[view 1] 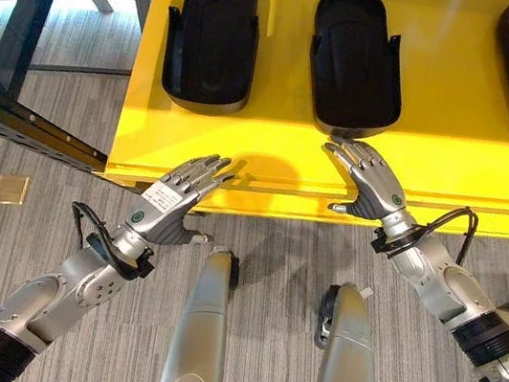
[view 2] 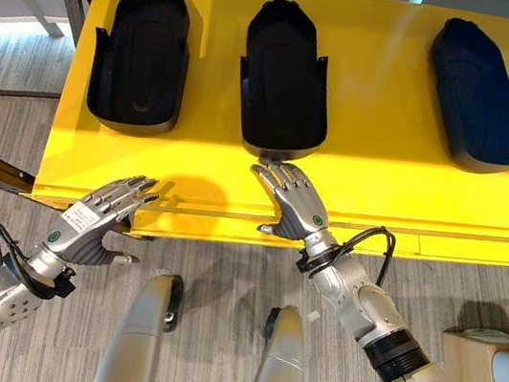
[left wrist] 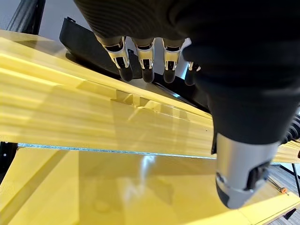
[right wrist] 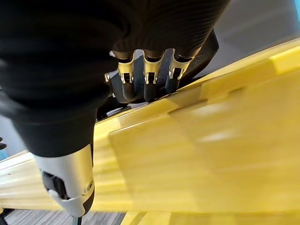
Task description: Move parts from the plastic box to the shelf.
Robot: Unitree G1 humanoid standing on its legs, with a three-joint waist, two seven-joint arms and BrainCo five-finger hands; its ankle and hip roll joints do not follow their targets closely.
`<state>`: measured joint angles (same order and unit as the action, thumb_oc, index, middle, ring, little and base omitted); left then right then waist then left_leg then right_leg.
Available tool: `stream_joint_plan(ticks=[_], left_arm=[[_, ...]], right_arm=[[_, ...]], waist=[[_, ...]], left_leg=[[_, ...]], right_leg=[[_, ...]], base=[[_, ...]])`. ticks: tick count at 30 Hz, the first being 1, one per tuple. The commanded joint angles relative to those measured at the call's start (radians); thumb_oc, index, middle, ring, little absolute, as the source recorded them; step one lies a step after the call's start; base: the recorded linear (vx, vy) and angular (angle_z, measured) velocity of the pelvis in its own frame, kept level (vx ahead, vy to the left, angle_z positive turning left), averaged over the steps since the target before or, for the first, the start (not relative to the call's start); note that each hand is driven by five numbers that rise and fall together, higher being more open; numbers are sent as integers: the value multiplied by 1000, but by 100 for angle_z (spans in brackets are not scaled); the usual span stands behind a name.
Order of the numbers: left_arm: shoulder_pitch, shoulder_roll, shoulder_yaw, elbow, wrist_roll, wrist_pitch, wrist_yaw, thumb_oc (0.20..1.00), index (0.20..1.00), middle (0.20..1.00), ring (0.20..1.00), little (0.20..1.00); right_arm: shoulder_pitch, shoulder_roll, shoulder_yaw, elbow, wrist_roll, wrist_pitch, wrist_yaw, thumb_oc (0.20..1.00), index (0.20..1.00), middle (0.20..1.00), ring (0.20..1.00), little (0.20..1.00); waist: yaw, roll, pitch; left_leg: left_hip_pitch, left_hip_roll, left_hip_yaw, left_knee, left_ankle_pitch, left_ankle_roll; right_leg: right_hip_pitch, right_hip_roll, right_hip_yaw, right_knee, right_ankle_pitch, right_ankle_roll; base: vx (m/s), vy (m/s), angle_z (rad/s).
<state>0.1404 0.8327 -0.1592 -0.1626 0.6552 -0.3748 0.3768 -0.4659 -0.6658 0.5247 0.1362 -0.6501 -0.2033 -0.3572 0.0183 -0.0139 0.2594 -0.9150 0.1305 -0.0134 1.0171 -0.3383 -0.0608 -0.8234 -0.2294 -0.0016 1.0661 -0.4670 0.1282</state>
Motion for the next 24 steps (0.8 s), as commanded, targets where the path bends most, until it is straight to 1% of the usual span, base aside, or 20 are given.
stream_joint_plan(ticks=[1, 14, 22, 24], left_arm=[[14, 16, -10, -23, -22, -10, 34, 1000, 1000, 1000, 1000, 1000], [22, 26, 0, -30, -28, -10, 33, 1000, 1000, 1000, 1000, 1000], [27, 27, 6, -29, -31, -8, 30, 1000, 1000, 1000, 1000, 1000], [27, 21, 2, -21, -36, -9, 28, 1000, 1000, 1000, 1000, 1000]], right_arm=[[-40, 55, 16, 20, 38, 5, -45, 1000, 1000, 1000, 1000, 1000], [-68, 48, -10, 39, 31, 20, -66, 1000, 1000, 1000, 1000, 1000], [-68, 45, -16, 35, 43, 16, -64, 1000, 1000, 1000, 1000, 1000], [-43, 40, -23, 10, 64, 3, -54, 1000, 1000, 1000, 1000, 1000]], waist=[[8, -19, -85], [13, -17, -84], [14, -17, -81], [9, -18, -78]], left_leg=[[-20, -31, -11, 5, 22, 74], [-27, -33, -11, 12, 19, 75], [-29, -33, -10, 14, 20, 76], [-29, -34, -9, 14, 21, 76]], right_leg=[[-93, 46, -31, -59, 171, -61], [-99, 43, -31, -54, 172, -61], [-102, 43, -31, -51, 173, -61], [-104, 44, -30, -49, 174, -61]], base=[[0, 0, 0], [0, 0, 0], [0, 0, 0], [0, 0, 0]])
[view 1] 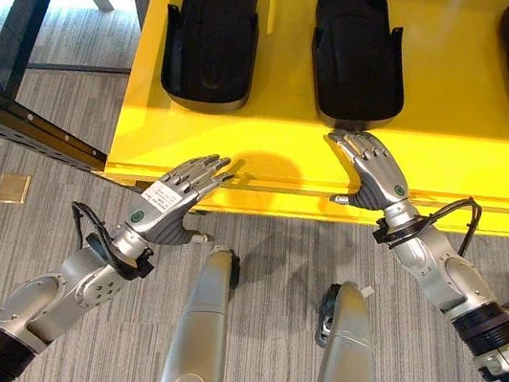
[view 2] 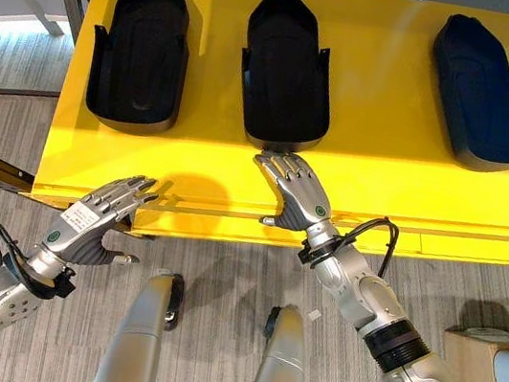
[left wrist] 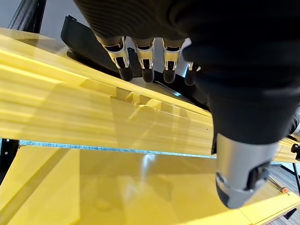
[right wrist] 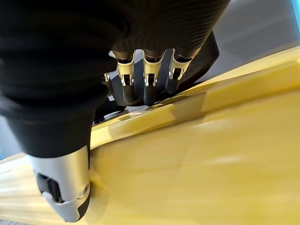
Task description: Move parts from the plastic box to the shelf.
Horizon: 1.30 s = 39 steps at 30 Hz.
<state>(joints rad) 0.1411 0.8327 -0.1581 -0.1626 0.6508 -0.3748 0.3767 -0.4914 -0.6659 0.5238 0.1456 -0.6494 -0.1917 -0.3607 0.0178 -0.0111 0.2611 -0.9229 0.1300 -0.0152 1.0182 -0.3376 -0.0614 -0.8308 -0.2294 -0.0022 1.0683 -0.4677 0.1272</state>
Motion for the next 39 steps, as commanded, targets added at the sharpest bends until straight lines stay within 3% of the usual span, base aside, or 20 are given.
stream_joint_plan(ticks=[1, 4, 7, 10, 13, 14, 16, 19, 21, 23, 26, 28, 32, 39], left_arm=[[25, 18, 0, -19, -34, -8, 27, 1000, 1000, 1000, 1000, 1000], [26, 12, -4, -17, -40, -7, 22, 1000, 1000, 1000, 1000, 1000], [26, 4, -11, -13, -64, -18, 15, 1000, 1000, 1000, 1000, 1000], [33, -19, -21, -9, -167, -38, -27, 1000, 1000, 1000, 1000, 1000], [89, -39, -21, -63, -476, -103, -70, 1000, 1000, 1000, 1000, 1000], [100, -30, -27, -71, -516, -114, -77, 1000, 1000, 1000, 1000, 1000], [134, -19, -55, -71, -707, -145, -121, 1000, 1000, 1000, 1000, 1000], [147, -16, -60, -73, -822, -137, -193, 1000, 1000, 1000, 1000, 1000], [179, -48, -50, -68, -1030, -113, -325, 1000, 1000, 1000, 1000, 1000], [192, -60, -41, -67, -1103, -101, -371, 1000, 1000, 1000, 1000, 1000], [221, -80, -8, -78, -1145, -94, -414, 1000, 1000, 1000, 1000, 1000], [274, -119, 30, -82, -1227, -65, -476, 1000, 1000, 1000, 1000, 1000], [297, -148, 50, -81, -1278, -51, -523, 1000, 1000, 1000, 1000, 1000], [325, -300, 86, -5, -1348, -9, -561, 1000, 1000, 1000, 1000, 1000]], right_arm=[[-1, 36, -29, -13, 76, -15, -47, 1000, 1000, 1000, 1000, 1000], [40, 26, -48, -43, 117, -32, -38, 1000, 1000, 1000, 1000, 1000], [141, 10, -82, -113, 252, -86, 2, 1000, 1000, 1000, 1000, 1000], [228, -4, -112, -170, 370, -129, 34, 1000, 1000, 1000, 1000, 1000], [417, -81, -187, -316, 533, -202, 106, 1000, 1000, 1000, 1000, 1000], [447, -96, -204, -336, 556, -216, 112, 1000, 1000, 1000, 1000, 1000], [563, -122, -275, -366, 679, -269, 139, 1000, 1000, 1000, 1000, 1000], [611, -124, -314, -364, 713, -266, 156, 1000, 1000, 1000, 1000, 1000], [676, -87, -372, -375, 804, -269, 207, 1000, 1000, 1000, 1000, 1000], [695, -72, -384, -378, 828, -265, 227, 1000, 1000, 1000, 1000, 1000], [728, -34, -402, -385, 890, -257, 276, 1000, 1000, 1000, 1000, 1000], [784, 11, -412, -402, 1016, -236, 360, 1000, 1000, 1000, 1000, 1000], [808, 33, -407, -387, 1074, -211, 404, 1000, 1000, 1000, 1000, 1000], [799, 76, -381, -328, 1110, -169, 440, 1000, 1000, 1000, 1000, 1000]], waist=[[7, -21, -79], [3, -22, -78], [-9, -27, -76], [-19, -30, -76], [-38, -37, -85], [-41, -38, -87], [-52, -45, -92], [-54, -46, -91], [-58, -48, -111], [-58, -49, -111], [-60, -50, -121], [-62, -52, -139], [-62, -54, -153], [-53, -41, -244]], left_leg=[[-20, -33, -7, 11, 22, 77], [-17, -33, -7, 8, 25, 75], [-15, -30, -7, 8, 26, 73], [-8, -27, -6, 8, 29, 70], [37, -24, -8, -25, 43, 60], [53, -22, -9, -36, 45, 58], [142, -13, -17, -93, 56, 53], [217, -7, -24, -147, 66, 49], [356, -4, -32, -253, 86, 46], [401, -5, -29, -294, 102, 46], [524, -3, -18, -379, 110, 41], [649, -9, 7, -500, 144, 40], [738, -11, 28, -594, 175, 35], [936, -11, 58, -904, 296, 18]], right_leg=[[-96, 44, -29, -53, 175, -60], [-94, 45, -29, -54, 175, -62], [-87, 46, -32, -56, 172, -63], [-79, 47, -35, -56, 173, -64], [-32, 51, -41, -88, 182, -59], [-17, 51, -44, -98, 184, -56], [71, 57, -53, -153, 193, -47], [141, 60, -55, -202, 202, -44], [279, 66, -57, -308, 219, -35], [324, 68, -59, -348, 233, -34], [446, 72, -61, -428, 238, -25], [567, 86, -78, -532, 271, -15], [647, 90, -94, -608, 293, -9], [820, 106, -87, -908, 398, 8]], base=[[0, 0, 0], [0, 0, 0], [0, 0, 0], [0, 0, 0], [0, 0, 0], [51, -30, -2], [74, -45, -4], [51, -37, -2], [115, -44, -1], [81, -25, 3], [132, -23, -4], [132, -3, -8], [67, 1, -3], [38, 16, -8]])
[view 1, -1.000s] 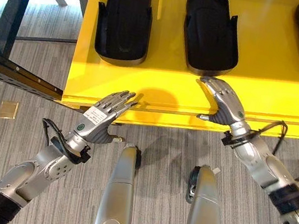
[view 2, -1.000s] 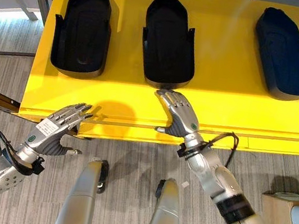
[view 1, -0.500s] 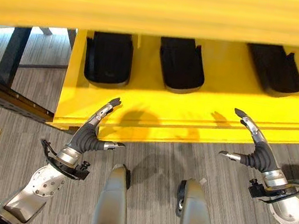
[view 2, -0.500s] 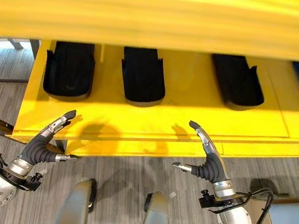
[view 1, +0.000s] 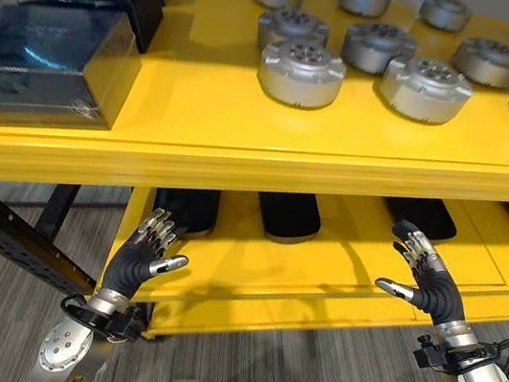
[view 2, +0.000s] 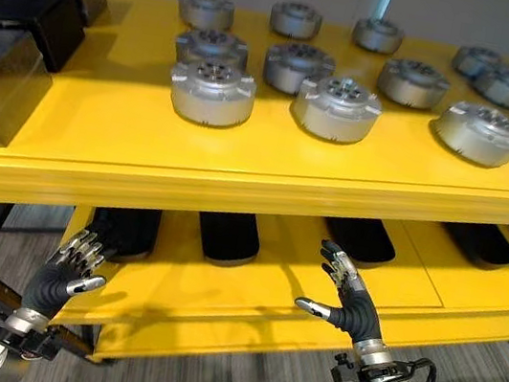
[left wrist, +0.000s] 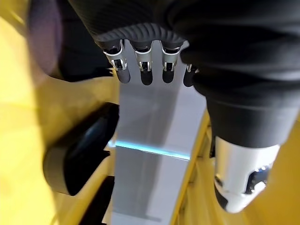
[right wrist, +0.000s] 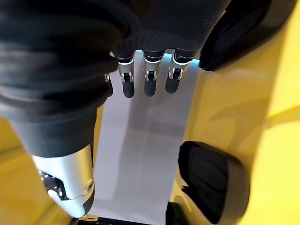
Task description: Move parts from the plastic box to the shelf.
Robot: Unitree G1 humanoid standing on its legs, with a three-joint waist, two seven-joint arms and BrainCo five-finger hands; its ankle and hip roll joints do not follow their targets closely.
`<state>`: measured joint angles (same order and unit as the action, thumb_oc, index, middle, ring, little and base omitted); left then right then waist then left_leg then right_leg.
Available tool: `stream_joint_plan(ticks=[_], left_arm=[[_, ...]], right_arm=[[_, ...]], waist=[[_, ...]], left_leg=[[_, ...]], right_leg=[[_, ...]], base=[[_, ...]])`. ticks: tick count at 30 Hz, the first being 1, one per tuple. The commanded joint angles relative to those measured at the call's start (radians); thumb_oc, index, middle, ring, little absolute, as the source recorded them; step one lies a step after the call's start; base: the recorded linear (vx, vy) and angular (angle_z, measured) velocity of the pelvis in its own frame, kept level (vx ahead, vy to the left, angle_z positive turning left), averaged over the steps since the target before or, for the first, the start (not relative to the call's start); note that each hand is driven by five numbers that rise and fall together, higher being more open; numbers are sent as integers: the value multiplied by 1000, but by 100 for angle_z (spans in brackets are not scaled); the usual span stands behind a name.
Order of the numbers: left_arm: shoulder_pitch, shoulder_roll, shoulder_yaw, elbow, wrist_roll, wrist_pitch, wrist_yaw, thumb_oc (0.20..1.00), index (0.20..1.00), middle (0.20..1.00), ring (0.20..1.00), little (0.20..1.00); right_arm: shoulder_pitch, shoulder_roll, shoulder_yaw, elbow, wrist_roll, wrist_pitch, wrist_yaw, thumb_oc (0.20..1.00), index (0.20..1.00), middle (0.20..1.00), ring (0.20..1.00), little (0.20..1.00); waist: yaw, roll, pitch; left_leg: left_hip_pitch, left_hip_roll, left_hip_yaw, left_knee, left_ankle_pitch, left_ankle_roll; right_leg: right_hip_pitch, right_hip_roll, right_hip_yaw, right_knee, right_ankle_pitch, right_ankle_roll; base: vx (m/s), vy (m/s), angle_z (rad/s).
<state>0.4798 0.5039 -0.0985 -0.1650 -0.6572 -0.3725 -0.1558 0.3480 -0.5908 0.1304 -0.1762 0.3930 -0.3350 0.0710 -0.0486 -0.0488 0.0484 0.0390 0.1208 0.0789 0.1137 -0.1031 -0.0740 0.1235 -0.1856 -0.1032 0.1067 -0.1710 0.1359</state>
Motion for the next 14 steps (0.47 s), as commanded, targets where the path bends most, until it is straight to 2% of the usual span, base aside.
stream_joint_plan(ticks=[1, 5, 14], left_arm=[[-14, 16, 27, 4, -49, -4, -28, 1000, 1000, 1000, 1000, 1000], [-70, -56, 31, 57, -90, 19, -13, 1000, 1000, 1000, 1000, 1000], [-132, -80, 11, 81, 3, 4, 36, 1000, 1000, 1000, 1000, 1000]], right_arm=[[-42, 4, 16, -5, 78, -20, 12, 1000, 1000, 1000, 1000, 1000], [-92, 56, 56, 30, 139, -1, 8, 1000, 1000, 1000, 1000, 1000], [-128, 98, 79, 50, 157, 1, -2, 1000, 1000, 1000, 1000, 1000]], waist=[[15, -2, -35], [20, 7, -76], [15, 8, -67]], left_leg=[[-13, 1, -32, -25, 73, 30], [21, 1, -27, -138, 135, 21], [24, -2, -26, -144, 142, 22]], right_leg=[[-124, 64, 14, 30, 113, 0], [-84, 54, 23, -86, 173, 0], [-89, 42, 26, -83, 189, 4]], base=[[-5, 19, -10], [-7, 9, -3], [8, 4, 1]])
